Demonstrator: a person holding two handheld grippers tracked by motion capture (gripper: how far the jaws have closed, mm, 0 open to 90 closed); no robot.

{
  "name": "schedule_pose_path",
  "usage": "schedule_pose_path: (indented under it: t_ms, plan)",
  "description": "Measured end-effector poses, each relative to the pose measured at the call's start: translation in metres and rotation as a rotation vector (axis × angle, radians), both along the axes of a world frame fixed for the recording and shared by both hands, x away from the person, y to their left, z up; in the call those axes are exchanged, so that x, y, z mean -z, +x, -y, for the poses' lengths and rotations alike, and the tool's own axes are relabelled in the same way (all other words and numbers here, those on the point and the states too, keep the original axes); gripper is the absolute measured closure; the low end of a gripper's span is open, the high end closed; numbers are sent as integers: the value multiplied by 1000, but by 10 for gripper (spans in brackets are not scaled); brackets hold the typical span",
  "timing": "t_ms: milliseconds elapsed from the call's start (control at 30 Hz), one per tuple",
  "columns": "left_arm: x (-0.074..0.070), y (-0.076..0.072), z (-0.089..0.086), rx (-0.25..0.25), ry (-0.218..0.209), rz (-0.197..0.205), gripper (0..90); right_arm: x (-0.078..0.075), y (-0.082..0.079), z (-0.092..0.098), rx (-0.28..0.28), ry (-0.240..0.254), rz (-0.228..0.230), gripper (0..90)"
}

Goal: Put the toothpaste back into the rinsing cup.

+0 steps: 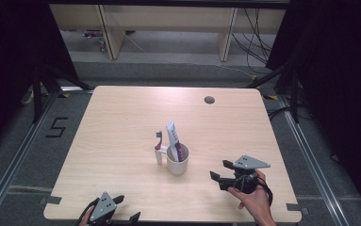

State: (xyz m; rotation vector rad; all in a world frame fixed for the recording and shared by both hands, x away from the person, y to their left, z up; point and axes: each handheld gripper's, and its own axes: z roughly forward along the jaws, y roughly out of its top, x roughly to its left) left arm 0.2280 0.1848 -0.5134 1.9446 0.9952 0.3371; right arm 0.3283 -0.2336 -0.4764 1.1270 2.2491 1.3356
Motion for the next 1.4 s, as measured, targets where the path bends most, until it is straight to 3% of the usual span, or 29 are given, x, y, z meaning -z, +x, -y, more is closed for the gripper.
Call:
schedule_pose_path:
  t_ms: [100, 167, 233, 333, 467, 533, 567, 600, 633, 733, 800, 867, 900, 967, 1000, 1033, 1133, 1167, 1200, 1233, 1300, 1400]
  plan:
    - [-1, 1, 0, 1, 3, 3, 179, 0, -3, 2, -5, 1, -5, 272]
    - [0, 1, 0, 2, -1, 6, 179, 0, -4, 4, -4, -14, 19, 246]
    - [0, 1, 0, 5, 1, 7, 179, 0, -6, 5, 9, 10, -1, 219]
    - [0, 0, 0, 5, 12, 3, 179, 0, -9, 9, 16, 5, 15, 189]
    - [-1, 1, 0, 5, 12, 5, 179, 2, -13, 10, 18, 21, 1, 188]
    - [-1, 1, -1, 9, 21, 7, 179, 3, -13, 11, 6, 1, 27, 189]
    - [-1, 1, 0, 11, 13, 10, 179, 3, -16, 9, 21, 21, 2, 189]
    - [-1, 1, 0, 16, 17, 13, 179, 3, -15, 11, 14, 0, 22, 189]
    - [-1, 1, 0, 16, 18, 12, 179, 4, -17, 10, 19, 16, -1, 190]
    - [0, 0, 1, 3, 21, 7, 179, 5, -18, 11, 6, 5, 12, 190]
    - [0, 1, 0, 5, 19, 10, 179, 4, -22, 12, 17, 3, -8, 190]
    - [-1, 1, 0, 1, 19, 10, 179, 6, -22, 13, 4, -9, 20, 190]
    - [-1, 1, -1, 2, 19, 10, 179, 5, -26, 12, 15, 5, -28, 190]
    - [-1, 1, 0, 2, 20, 11, 179, 6, -27, 13, 10, 9, -15, 190]
    - [-1, 1, 0, 3, 23, 11, 179, 5, -30, 12, 16, 22, -41, 189]
    - [0, 1, 0, 5, 22, 12, 179, 6, -29, 13, 9, 3, -11, 188]
    - [0, 1, -1, 12, 35, 10, 179, 6, -35, 14, 11, 11, -46, 187]
    - [0, 1, -1, 11, 34, 9, 179, 7, -34, 15, 2, 0, -22, 185]
    - [0, 1, 0, 13, 30, 9, 179, 8, -37, 13, 13, 27, -46, 182]
    - [0, 1, 0, 14, 32, 10, 179, 8, -36, 16, -2, -1, -29, 179]
    - [0, 1, 1, 7, 22, 11, 179, 9, -39, 15, 1, 5, -56, 177]
    - [1, 1, 1, 8, 23, 11, 179, 9, -42, 16, -10, -20, -41, 172]
